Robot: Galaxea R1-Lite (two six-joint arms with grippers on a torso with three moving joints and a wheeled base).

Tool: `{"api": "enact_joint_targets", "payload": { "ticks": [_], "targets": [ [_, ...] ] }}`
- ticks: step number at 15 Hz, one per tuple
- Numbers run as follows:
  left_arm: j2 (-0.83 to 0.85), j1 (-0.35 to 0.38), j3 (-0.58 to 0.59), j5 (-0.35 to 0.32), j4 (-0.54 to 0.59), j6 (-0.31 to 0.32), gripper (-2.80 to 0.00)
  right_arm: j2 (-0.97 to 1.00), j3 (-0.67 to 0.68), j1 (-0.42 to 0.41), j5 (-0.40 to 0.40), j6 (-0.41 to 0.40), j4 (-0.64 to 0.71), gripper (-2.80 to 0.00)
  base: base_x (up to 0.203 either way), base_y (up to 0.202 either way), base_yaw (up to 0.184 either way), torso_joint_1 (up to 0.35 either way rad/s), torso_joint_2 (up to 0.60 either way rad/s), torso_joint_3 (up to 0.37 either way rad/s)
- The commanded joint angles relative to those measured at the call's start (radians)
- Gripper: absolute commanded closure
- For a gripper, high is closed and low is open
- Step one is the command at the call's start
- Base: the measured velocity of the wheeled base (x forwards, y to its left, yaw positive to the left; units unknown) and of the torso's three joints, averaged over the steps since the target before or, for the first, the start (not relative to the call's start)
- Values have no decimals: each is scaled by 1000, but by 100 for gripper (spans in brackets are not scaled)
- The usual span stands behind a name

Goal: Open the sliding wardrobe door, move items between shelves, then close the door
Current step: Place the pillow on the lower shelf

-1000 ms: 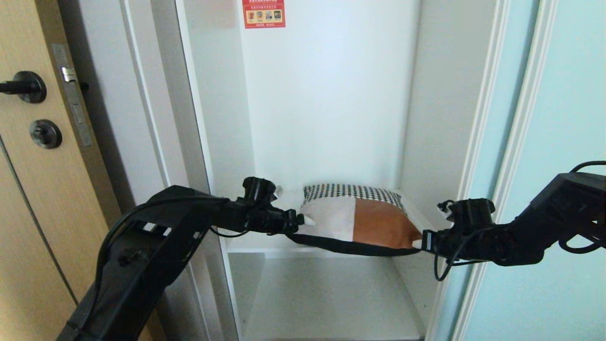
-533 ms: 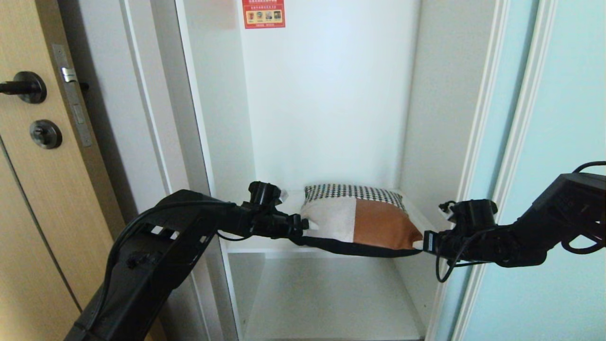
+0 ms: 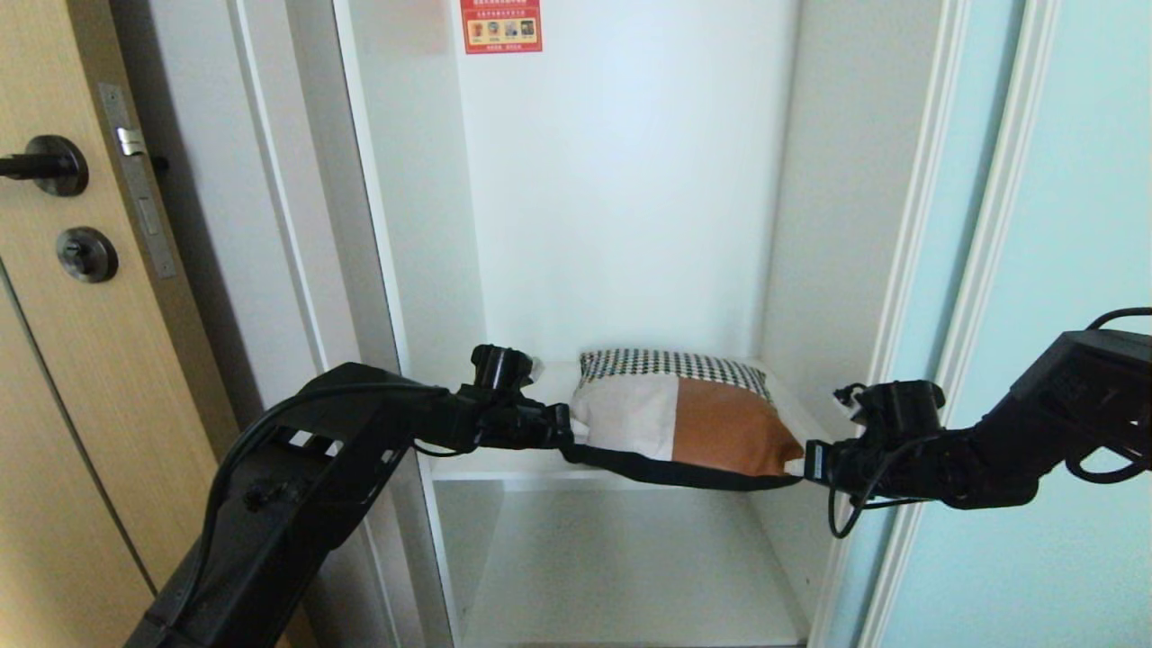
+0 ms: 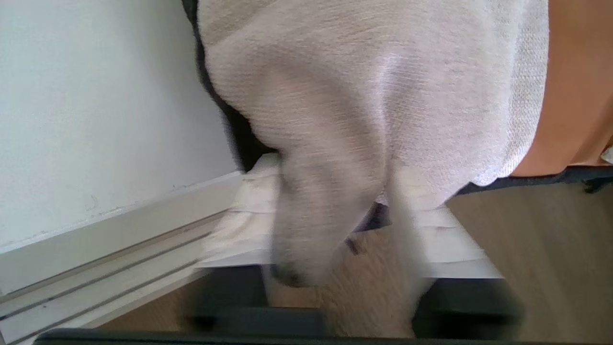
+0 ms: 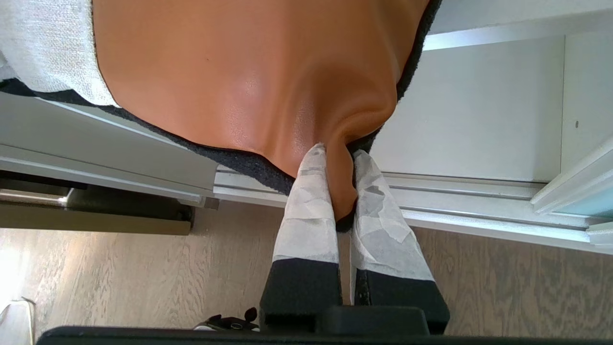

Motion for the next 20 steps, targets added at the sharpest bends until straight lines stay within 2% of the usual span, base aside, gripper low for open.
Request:
{"api": "enact_joint_targets", "payload": {
  "ticks": [1,6,10,11,17,20],
  "targets": [
    [-1,1,0,-1,-3,-2,0,8,0,0,4,3,-10,0,0,0,0,0,0,0],
    [-12,4,0,28,-1,-5,0,14,-1,0,3,2,-19,0,0,0,0,0,0,0],
    [-48,10,1,31,50,-4,0,14,0,-9,1,8,-51,0,0,0,0,0,0,0],
    [-58,14,1,31,59,-4,0,15,2,-9,1,6,-51,-280,0,0,0,0,0,0],
    [-58,42,9,37,105,-3,0,12,-7,-20,1,17,-53,-280,0,0,0,0,0,0],
    [-81,43,21,37,115,-2,0,19,-40,-24,-1,59,-53,-280,0,0,0,0,0,0]
  ]
}}
